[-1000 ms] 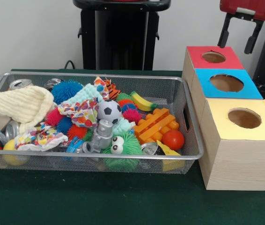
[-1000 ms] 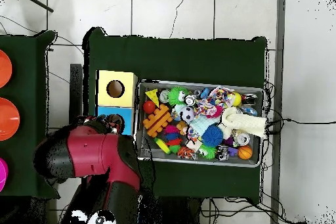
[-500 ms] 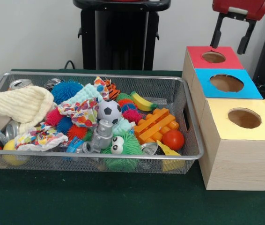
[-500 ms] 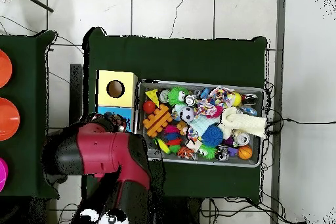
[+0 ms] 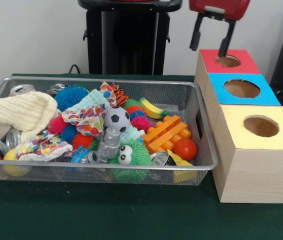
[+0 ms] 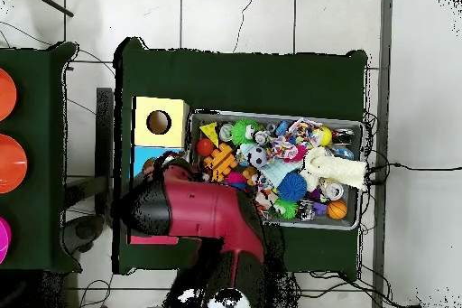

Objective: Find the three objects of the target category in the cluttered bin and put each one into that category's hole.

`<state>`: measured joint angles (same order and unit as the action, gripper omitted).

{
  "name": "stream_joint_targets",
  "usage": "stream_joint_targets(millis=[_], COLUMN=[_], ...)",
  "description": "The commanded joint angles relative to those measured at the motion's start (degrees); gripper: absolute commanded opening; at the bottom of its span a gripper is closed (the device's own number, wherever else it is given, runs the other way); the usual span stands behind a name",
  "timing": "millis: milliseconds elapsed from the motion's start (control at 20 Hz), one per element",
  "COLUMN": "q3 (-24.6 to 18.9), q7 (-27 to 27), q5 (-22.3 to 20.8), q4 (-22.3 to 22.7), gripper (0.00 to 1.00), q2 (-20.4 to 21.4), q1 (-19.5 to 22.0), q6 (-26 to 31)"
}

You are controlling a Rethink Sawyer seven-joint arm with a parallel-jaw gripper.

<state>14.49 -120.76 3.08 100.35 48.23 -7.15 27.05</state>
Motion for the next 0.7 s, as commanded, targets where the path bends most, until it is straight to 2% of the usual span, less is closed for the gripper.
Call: stream_joint_targets(millis=[50, 400, 700], q3=[-9.95, -15.57, -18.86], q7=[5.53, 9.47, 8.95], q5=[-3.58, -7.96, -13.07], q4=[9.83, 13.11, 13.61], gripper=[1.0, 1.0, 1.0], q2=[2.81, 4.53, 4.56], q1=[7.67, 16.1, 20.4], q6=[-4.72, -6.82, -7.81])
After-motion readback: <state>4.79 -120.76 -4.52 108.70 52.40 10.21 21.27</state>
